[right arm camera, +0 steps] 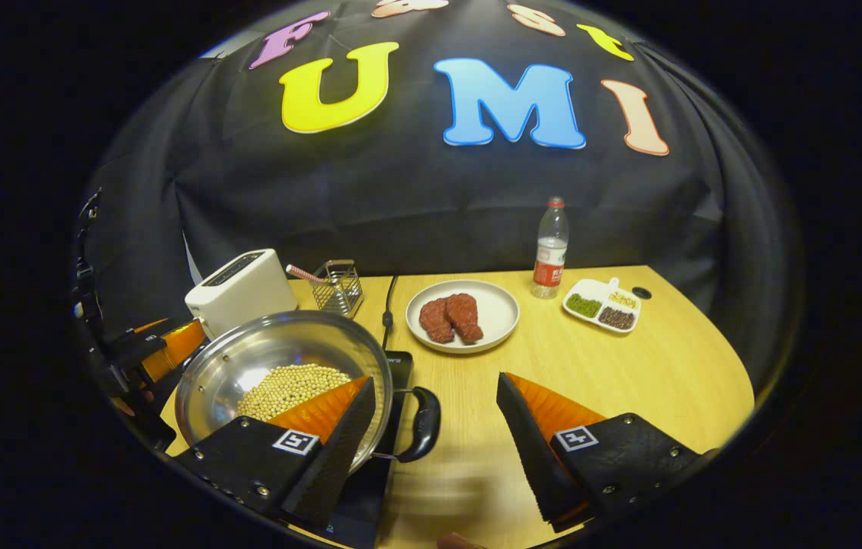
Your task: First push the handle of the pot to place it horizontally, then grasp the pot with both hands and set it on the induction cooktop.
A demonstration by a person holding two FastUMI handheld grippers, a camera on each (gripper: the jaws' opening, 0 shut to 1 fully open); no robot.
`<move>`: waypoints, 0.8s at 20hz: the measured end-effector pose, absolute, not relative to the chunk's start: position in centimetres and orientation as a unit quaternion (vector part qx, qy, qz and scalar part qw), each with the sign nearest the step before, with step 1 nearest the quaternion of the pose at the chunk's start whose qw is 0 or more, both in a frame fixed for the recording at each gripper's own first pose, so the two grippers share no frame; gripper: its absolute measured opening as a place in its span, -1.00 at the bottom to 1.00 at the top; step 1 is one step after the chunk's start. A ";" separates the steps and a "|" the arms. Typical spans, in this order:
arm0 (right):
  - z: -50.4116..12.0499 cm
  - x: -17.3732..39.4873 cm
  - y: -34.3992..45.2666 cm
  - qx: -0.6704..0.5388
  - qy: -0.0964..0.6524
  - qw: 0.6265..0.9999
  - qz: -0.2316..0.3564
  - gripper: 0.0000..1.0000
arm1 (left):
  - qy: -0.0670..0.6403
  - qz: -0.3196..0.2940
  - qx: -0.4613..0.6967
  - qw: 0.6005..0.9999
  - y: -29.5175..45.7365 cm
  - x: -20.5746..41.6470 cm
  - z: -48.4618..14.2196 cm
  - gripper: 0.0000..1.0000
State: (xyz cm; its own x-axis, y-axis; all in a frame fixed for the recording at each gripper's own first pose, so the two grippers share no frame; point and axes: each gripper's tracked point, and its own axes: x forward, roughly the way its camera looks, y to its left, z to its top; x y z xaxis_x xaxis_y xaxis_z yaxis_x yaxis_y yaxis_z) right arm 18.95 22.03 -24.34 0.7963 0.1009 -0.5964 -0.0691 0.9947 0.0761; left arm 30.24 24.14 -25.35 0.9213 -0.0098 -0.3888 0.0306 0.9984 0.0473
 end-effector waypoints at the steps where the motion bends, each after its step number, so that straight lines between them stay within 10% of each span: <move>1: -23.6 18.7 20.9 0.022 0.305 0.951 0.043 0.94 | 0.184 -0.008 0.026 0.982 23.5 29.7 -23.9 0.93; 16: -11.0 8.4 2.1 0.006 0.164 0.984 0.061 0.93 | 0.035 -0.022 0.017 0.999 3.8 12.7 -5.4 0.99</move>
State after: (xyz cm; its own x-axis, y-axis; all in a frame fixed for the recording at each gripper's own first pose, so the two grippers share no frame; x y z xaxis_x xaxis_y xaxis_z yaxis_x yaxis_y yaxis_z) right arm 8.39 2.14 -11.05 0.9385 0.1220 -0.3231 -0.1181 0.9925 0.0316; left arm 12.74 3.84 -5.41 0.9965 -0.0435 -0.0711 0.0459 0.9984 0.0316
